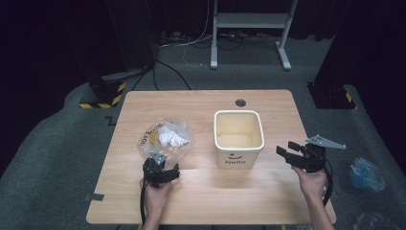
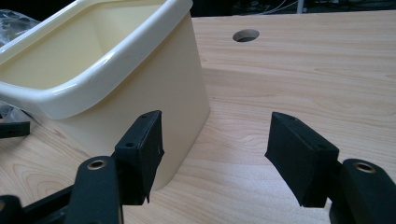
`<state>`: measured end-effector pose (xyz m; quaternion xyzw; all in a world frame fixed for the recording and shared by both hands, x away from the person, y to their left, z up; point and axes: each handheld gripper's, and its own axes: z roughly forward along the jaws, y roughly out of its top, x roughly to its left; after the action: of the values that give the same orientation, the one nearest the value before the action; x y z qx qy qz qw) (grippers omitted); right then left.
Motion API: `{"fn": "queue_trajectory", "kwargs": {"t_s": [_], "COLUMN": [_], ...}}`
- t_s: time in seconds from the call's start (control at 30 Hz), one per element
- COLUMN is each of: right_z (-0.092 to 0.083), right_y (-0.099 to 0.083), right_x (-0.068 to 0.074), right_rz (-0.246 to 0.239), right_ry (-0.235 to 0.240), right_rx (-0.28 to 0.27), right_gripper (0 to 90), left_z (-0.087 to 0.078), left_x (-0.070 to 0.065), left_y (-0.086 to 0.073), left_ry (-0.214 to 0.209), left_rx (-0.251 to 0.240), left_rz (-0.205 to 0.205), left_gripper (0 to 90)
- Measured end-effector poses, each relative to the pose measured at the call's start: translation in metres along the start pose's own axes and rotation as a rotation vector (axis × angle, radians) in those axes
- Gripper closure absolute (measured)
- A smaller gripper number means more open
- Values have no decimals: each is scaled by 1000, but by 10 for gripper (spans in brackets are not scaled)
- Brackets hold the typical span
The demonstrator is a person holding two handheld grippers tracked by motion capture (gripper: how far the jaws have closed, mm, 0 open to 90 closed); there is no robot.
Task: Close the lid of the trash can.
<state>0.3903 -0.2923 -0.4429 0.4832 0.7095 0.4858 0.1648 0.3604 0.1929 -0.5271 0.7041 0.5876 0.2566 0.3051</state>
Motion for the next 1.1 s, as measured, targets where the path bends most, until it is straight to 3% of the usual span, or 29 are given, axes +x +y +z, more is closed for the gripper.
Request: {"fn": "queue_trajectory", "kwargs": {"t_s": [1.1], "right_z": [-1], "right_y": [-25], "right_x": [4], "right_rz": [3], "right_ry": [-28], "right_rx": [13], "right_gripper": [371], "left_z": [0], "left_x": [0], "left_y": [0], "left_ry": [0], "left_rx": [0], "left_rz": [3], "left_gripper": [170]}}
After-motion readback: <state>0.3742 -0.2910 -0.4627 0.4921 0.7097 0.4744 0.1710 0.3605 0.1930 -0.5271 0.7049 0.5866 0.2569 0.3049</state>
